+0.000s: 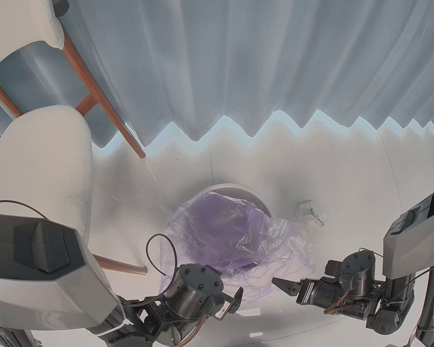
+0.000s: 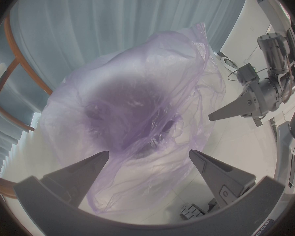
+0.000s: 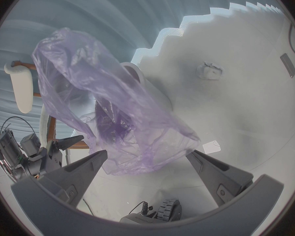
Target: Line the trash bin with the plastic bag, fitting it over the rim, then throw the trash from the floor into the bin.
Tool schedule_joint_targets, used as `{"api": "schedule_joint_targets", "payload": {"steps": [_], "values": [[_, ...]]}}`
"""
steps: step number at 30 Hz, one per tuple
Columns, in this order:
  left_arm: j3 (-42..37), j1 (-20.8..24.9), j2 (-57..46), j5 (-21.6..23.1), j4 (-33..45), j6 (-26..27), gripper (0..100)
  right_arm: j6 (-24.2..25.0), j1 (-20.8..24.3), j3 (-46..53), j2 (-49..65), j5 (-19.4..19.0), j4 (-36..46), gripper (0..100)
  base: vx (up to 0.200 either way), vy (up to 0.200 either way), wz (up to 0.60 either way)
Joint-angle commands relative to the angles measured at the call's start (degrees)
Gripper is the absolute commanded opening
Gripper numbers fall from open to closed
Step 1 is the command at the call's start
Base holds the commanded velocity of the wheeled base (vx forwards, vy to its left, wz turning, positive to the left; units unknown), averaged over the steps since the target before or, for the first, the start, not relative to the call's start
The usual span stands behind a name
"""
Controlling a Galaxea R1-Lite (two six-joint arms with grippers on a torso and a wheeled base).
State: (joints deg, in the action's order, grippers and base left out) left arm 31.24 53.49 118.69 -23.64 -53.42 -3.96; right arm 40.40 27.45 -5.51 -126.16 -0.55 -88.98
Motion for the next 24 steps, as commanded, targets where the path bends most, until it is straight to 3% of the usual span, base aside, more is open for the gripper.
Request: {"api": "schedule_joint_targets", "payload": {"steps": [1,11,24], "values": [[2.5,-0.6,2.6,-0.1,0.0,0.4,100,0.0,0.1,0.3,2.3,0.0,-0.8,100,0.000,0.000,0.00],[9.5,-7.1,4.6,-0.2,0.3,1.9,100,0.0,0.0,1.2,4.7,0.8,-0.8,100,0.000,0.000,0.00],[13.6,-8.0,8.5,-1.2,0.3,2.7,100,-0.1,0.1,1.2,5.0,1.3,-0.9,100,0.000,0.000,0.00]]}}
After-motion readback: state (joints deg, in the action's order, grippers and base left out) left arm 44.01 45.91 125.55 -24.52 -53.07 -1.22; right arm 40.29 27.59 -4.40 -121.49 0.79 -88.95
